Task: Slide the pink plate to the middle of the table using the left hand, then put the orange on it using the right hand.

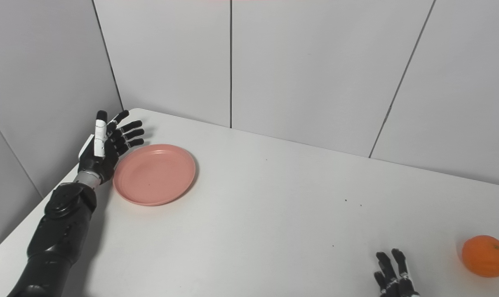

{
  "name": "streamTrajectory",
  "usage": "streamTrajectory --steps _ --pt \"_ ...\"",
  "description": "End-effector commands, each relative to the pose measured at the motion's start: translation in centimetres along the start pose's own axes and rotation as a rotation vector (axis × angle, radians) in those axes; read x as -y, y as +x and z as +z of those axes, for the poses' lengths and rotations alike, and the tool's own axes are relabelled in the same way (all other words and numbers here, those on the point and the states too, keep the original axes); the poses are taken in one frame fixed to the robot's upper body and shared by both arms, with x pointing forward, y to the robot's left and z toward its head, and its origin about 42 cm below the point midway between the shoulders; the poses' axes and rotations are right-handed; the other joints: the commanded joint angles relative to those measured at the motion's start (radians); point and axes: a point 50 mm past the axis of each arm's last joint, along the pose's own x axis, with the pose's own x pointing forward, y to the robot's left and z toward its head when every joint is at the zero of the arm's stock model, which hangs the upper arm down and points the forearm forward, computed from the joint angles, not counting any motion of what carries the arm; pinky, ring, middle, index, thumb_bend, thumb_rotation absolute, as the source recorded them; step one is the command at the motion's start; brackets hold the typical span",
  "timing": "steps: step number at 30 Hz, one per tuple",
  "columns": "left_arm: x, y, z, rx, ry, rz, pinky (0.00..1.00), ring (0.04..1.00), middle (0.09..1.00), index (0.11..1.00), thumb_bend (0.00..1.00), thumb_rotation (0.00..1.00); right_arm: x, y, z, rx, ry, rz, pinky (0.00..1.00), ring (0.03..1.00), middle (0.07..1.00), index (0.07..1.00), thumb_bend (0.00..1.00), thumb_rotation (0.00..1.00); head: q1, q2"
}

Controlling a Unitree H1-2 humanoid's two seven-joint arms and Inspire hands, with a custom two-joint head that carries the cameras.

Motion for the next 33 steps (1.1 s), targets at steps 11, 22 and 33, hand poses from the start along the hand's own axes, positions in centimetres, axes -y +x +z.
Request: streamTrajectory --steps 11,22,33 --pt "-0.4 0.6 1.8 0.042 0.020 -0.027 0.75 0.776 0.792 0.909 1.00 1.00 1.7 -3.5 -1.0 -0.106 -0.017 -0.009 1.00 0.989 0.915 0.971 0.88 1.00 0.007 0.004" --pt "-0.9 0.8 2.6 0.050 0.021 -0.034 0.82 0.800 0.793 0.898 1.00 1.00 1.5 -3.5 -0.9 -0.105 -0.019 -0.005 1.00 0.985 0.911 0.971 0.89 1.00 0.005 0.007" --pt "-1.3 0.8 2.3 0.044 0.023 -0.023 0.79 0.797 0.788 0.892 1.00 0.99 1.7 -3.6 -0.9 -0.108 -0.014 -0.006 1.00 0.979 0.909 0.969 0.89 1.00 0.009 0.008"
